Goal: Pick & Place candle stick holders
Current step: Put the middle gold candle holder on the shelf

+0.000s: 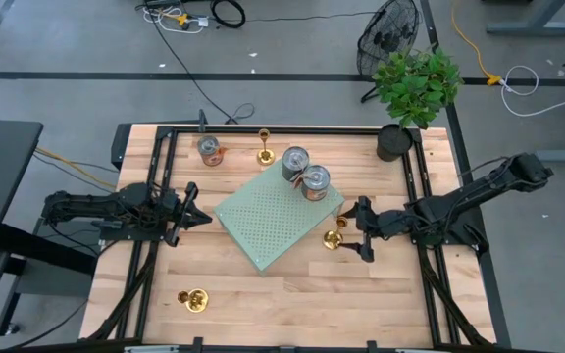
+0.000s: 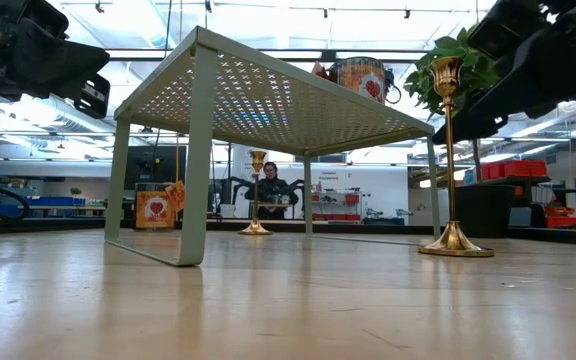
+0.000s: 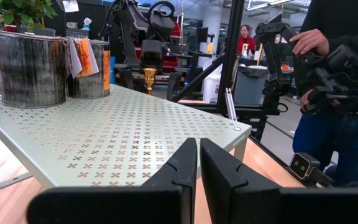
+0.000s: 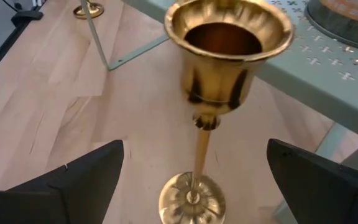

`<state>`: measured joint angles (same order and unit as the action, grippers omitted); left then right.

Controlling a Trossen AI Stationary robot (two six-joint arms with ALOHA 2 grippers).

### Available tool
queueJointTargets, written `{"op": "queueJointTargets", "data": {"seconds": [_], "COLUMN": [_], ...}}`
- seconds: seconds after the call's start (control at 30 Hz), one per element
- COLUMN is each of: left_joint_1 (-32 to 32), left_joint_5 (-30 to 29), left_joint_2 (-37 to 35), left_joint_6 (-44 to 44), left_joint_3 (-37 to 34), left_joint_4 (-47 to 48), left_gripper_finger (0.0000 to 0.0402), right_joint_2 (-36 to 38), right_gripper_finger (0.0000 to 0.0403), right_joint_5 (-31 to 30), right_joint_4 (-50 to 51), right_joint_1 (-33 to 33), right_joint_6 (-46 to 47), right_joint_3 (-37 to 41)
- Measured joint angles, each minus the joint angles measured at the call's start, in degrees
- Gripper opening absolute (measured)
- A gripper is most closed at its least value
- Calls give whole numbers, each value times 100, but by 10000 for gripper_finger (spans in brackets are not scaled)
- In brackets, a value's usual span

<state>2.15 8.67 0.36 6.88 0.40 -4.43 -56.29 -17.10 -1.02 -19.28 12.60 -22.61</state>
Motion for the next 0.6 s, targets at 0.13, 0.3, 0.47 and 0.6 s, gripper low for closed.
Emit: {"op": "queueJointTargets", "data": {"seconds": [0.13, 0.3, 0.47, 0.6], "left_joint_1": [0, 0, 0, 2], "left_joint_5": [0, 0, 0, 0], "left_joint_2": [-2, 0, -1, 0], "left_joint_6": [2, 2, 1, 0], "left_joint_3": [-1, -2, -2, -2], "left_joint_4": [0, 0, 0, 0], "left_gripper_finger": [25, 25, 25, 25], "right_joint_2": [0, -31, -193, -405], "right_gripper_finger": [400, 400, 400, 400], "right_joint_5": [4, 13, 13, 13], "right_joint_4": [-86, -288, -378, -443], "right_joint_1": [69, 95, 100, 100], "right_joint_6": [-2, -2, -2, -1], "right_joint_3": [0, 0, 0, 0]}}
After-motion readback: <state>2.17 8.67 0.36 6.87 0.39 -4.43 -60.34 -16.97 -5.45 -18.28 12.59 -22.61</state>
